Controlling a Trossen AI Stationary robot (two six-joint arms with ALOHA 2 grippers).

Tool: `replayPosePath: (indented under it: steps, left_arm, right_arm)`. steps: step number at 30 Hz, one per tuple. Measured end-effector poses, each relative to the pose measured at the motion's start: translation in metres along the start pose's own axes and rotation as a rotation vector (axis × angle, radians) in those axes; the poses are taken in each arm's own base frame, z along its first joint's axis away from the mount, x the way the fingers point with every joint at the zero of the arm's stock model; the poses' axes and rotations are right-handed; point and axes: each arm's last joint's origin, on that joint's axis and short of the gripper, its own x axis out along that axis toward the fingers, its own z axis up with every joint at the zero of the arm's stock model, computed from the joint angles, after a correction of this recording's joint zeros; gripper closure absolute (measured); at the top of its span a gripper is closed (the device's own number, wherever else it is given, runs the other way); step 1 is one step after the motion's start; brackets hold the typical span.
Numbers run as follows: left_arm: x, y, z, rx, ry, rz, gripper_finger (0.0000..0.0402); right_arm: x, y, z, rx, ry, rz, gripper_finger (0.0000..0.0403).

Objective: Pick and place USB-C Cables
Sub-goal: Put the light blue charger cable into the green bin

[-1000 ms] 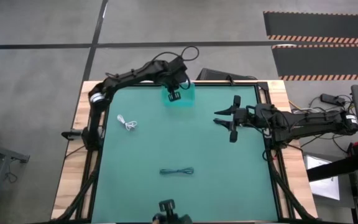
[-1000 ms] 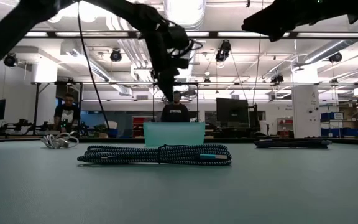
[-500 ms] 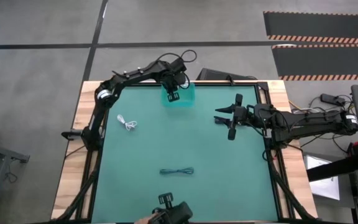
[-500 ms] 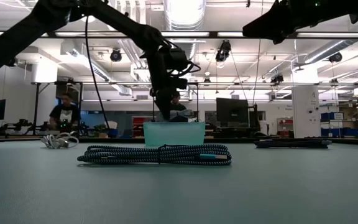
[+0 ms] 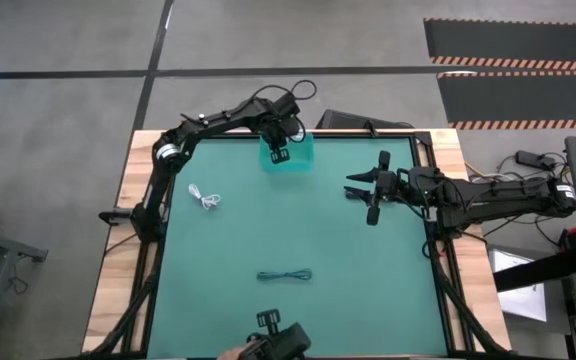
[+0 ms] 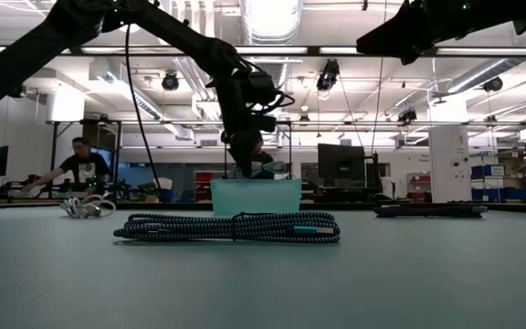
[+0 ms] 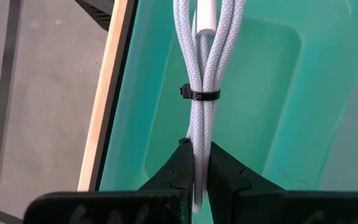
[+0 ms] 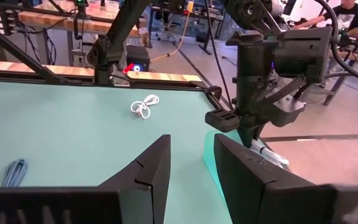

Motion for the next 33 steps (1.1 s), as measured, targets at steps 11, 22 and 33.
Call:
replayPosePath:
  steps: [11,22,33]
  left_arm:
    - [0.004,0.001,-0.002,-0.009,-0.009,-0.021,0.0397]
    - [0.017,0.001,-0.008,-0.015,-0.016,-0.015,0.0397]
    - [0.019,0.000,-0.007,-0.017,-0.026,-0.010,0.0391]
  right_arm:
    - [0.000,0.000,0.000,0.000,0.001,0.001,0.0296]
    - [0.000,0.000,0.000,0.000,0.001,0.001,0.0298]
    - [0.000,0.000,0.000,0.000,0.001,0.001,0.0300]
